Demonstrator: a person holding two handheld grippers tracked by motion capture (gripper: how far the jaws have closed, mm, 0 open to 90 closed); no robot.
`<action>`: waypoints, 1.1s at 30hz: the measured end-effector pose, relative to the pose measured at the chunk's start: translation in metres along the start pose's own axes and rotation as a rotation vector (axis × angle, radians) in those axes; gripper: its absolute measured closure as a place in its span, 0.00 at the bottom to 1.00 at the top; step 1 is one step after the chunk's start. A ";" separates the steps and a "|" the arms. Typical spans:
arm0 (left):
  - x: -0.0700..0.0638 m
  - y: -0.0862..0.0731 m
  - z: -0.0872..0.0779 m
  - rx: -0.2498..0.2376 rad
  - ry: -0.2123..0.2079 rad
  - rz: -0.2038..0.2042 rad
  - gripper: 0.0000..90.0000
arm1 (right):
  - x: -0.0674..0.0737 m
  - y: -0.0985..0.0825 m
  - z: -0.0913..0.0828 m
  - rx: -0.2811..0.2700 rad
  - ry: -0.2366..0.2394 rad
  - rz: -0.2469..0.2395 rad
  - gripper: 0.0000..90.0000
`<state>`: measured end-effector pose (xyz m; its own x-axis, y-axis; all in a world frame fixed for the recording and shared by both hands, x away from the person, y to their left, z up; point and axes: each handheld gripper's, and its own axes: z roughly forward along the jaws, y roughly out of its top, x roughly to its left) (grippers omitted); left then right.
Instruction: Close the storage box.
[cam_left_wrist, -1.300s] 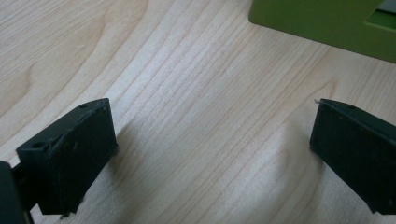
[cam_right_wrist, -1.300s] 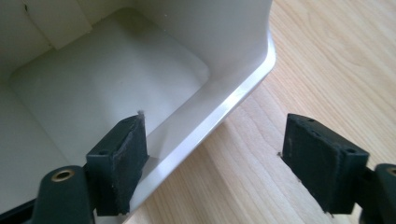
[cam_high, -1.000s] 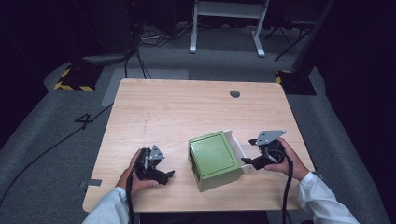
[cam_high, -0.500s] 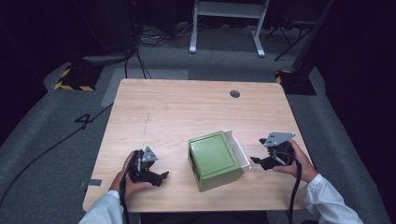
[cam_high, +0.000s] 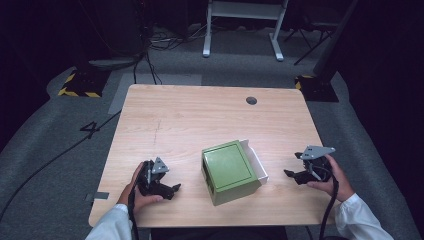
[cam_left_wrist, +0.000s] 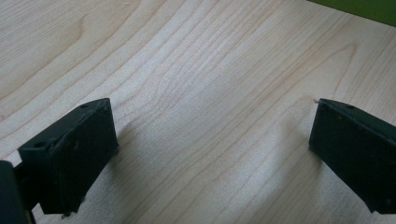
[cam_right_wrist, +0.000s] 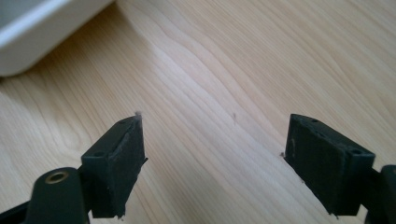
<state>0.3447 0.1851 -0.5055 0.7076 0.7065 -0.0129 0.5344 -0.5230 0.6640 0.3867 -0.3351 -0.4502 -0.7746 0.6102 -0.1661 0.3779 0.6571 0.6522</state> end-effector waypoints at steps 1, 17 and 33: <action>0.000 0.000 0.000 0.000 0.000 0.000 0.01 | -0.001 -0.004 0.000 0.004 -0.005 0.005 0.23; -0.001 0.000 0.000 0.001 0.006 -0.005 0.01 | -0.019 -0.063 -0.008 0.008 -0.023 0.142 0.22; -0.001 0.000 0.000 -0.001 0.007 -0.011 0.01 | -0.020 -0.101 -0.013 -0.079 -0.055 0.284 0.18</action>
<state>0.3444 0.1843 -0.5056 0.6984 0.7156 -0.0152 0.5419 -0.5148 0.6643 0.3572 -0.4195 -0.5031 -0.6140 0.7893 -0.0071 0.5332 0.4214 0.7335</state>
